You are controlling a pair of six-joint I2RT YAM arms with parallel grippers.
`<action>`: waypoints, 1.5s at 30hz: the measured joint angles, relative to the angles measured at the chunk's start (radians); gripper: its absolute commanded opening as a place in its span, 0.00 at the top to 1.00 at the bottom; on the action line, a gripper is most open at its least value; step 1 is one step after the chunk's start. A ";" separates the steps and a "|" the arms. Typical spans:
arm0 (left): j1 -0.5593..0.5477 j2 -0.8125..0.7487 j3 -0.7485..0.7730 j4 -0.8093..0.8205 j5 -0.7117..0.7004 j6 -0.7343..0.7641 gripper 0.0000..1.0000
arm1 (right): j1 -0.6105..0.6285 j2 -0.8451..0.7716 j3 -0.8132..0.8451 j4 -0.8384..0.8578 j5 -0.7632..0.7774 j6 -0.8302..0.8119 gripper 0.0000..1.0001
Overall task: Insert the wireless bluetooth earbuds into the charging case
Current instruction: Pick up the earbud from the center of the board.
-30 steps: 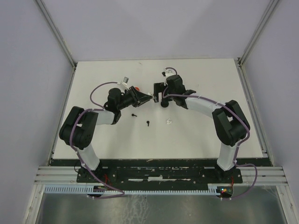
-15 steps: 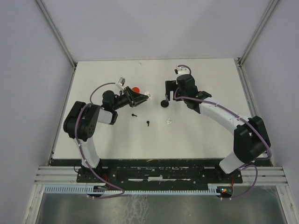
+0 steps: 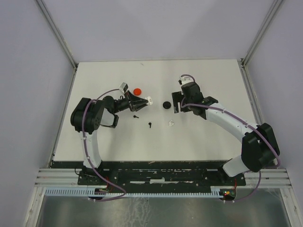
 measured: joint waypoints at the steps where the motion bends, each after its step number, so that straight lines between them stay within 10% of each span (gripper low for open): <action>1: 0.002 0.000 0.000 -0.002 0.008 0.000 0.77 | 0.000 0.001 0.000 -0.012 -0.016 -0.004 0.17; 16: 0.006 -0.233 0.004 -0.564 0.002 0.392 0.78 | 0.038 0.114 0.000 -0.089 -0.167 -0.026 0.33; 45: 0.006 -0.200 -0.013 -0.409 0.013 0.326 0.79 | 0.043 0.247 -0.043 0.019 -0.211 0.065 0.54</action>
